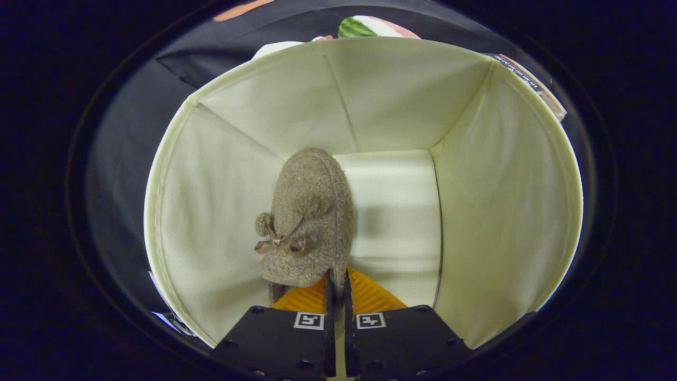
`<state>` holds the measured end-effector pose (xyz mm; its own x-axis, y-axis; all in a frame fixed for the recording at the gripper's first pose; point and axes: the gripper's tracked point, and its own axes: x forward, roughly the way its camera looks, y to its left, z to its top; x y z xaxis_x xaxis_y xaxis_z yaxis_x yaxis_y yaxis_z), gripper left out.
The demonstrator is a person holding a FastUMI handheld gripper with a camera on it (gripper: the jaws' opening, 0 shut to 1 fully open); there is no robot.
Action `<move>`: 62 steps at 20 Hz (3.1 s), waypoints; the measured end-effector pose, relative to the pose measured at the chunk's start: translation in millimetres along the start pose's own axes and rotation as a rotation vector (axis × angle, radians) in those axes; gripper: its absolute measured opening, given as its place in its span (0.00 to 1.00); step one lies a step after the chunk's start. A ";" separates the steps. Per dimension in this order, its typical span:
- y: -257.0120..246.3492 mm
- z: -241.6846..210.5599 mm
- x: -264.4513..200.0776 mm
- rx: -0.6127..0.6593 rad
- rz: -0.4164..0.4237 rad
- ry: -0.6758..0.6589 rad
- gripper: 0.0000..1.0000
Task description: Open the storage box then place both shoes into the box .Put the left shoe in first, then the right shoe, with the right side of both shoes facing outward in a uniform manner.
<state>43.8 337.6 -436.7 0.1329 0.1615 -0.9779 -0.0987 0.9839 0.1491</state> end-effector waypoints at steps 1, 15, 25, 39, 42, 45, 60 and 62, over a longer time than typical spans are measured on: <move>2.1 0.9 -1.2 0.001 0.015 0.000 0.08; -27.2 -11.5 -135.3 -0.138 0.237 -0.077 0.96; -156.8 6.0 -174.3 -0.199 0.252 -0.130 0.96; -427.2 35.9 -139.1 -0.048 -0.005 -0.117 0.96; -467.9 43.6 -127.4 -0.039 -0.069 -0.131 0.96; -498.2 46.4 -110.5 -0.036 -0.141 -0.124 0.96; -484.8 46.8 -58.7 0.040 -0.091 -0.105 0.23; -482.8 50.5 -58.6 0.083 -0.096 -0.113 0.12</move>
<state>133.5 -142.9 -444.0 0.2481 0.0694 -0.9662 0.0008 0.9974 0.0719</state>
